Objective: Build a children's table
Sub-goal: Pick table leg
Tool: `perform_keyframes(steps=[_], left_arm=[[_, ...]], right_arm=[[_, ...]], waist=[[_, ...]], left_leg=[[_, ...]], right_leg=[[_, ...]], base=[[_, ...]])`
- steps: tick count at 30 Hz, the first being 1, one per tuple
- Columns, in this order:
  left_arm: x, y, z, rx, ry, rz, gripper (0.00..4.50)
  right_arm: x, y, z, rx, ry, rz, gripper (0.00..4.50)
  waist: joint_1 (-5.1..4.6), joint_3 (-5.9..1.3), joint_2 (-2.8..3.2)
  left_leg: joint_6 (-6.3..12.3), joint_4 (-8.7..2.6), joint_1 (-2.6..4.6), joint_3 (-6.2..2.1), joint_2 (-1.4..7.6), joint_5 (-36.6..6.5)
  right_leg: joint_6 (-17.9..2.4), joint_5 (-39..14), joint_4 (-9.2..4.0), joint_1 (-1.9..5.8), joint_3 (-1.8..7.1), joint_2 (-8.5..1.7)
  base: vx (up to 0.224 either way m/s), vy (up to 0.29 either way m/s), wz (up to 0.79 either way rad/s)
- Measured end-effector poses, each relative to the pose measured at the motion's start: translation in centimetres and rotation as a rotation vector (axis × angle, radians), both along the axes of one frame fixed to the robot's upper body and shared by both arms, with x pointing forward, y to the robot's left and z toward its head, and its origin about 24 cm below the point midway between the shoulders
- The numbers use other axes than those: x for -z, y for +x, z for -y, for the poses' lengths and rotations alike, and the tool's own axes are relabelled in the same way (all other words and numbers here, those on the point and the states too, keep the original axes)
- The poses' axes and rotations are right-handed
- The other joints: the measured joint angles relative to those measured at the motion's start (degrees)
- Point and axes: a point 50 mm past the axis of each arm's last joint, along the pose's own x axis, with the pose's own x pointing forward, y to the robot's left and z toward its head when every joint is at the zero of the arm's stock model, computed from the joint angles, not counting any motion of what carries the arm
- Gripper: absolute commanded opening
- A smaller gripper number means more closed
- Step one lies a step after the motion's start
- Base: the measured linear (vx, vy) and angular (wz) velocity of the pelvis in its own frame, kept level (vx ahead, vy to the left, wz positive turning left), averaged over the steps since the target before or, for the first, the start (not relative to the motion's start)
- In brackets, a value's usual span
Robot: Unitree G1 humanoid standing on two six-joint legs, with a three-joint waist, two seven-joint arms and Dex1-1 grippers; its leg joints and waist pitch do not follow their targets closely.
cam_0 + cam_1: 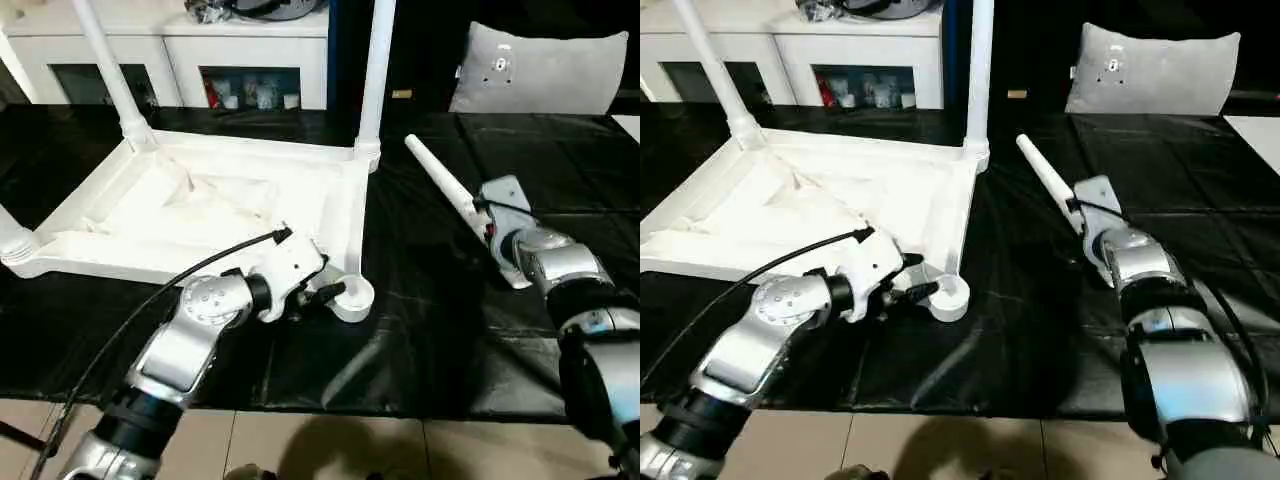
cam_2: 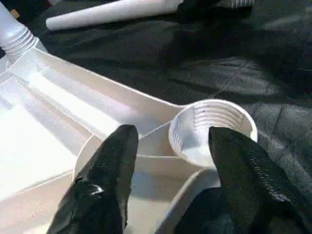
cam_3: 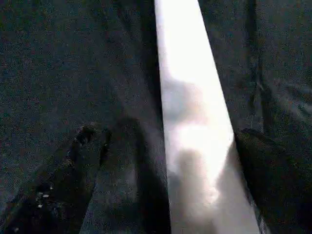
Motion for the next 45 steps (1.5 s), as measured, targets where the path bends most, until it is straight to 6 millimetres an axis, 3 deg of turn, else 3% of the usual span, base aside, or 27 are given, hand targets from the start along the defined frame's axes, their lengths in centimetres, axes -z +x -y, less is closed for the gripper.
perform_keyframes(steps=[8, 10, 22, 35, 45], left_arm=[[0.7, -0.6, 0.1, 0.024, 0.020, -0.030, 3.49], [0.6, -0.7, 0.1, 0.027, 0.022, -0.026, 3.82], [0.6, -1.1, 0.0, 0.054, 0.040, -0.048, 4.50], [0.1, -1.3, 0.6, 0.085, 0.008, -0.051, 4.50], [0.1, -1.3, 0.5, 0.083, 0.010, -0.052, 4.50]], right_arm=[[-0.3, -0.3, 0.2, -0.014, 0.062, -0.137, 4.50], [-0.3, -0.4, 0.3, -0.022, 0.075, -0.151, 4.13], [-0.8, -0.7, -0.5, -0.169, 0.110, -0.284, 3.18], [-0.8, -1.0, -0.6, -0.217, 0.139, -0.327, 2.06], [-0.4, -1.4, -0.2, -0.169, 0.191, -0.322, 1.94]], waist=[[0.11, -0.01, 0.00], [0.18, -0.01, 0.00], [0.08, -0.05, -0.07], [0.01, -0.11, -0.18], [-0.06, -0.40, -0.68]], left_leg=[[0.00, 0.15, 0.03, -0.01, 0.05, 0.00], [0.00, 0.17, 0.02, -0.01, 0.06, 0.00], [0.00, 0.23, 0.05, -0.03, 0.10, 0.00], [0.00, 0.27, 0.06, -0.04, 0.11, 0.00], [0.00, 0.28, 0.05, -0.05, 0.11, 0.00]], right_leg=[[-0.04, 0.02, 0.06, 0.06, -0.05, 0.01], [-0.05, 0.03, 0.06, 0.07, -0.05, 0.01], [-0.06, 0.04, 0.13, 0.09, -0.07, 0.03], [-0.06, 0.04, 0.13, 0.11, -0.08, 0.03], [-0.05, 0.03, 0.11, 0.12, -0.07, 0.04]], base=[[0.000, 0.000, 0.00], [0.000, 0.000, 0.00], [0.000, 0.000, 0.00], [0.000, 0.000, 0.00], [0.000, 0.000, 0.00]])
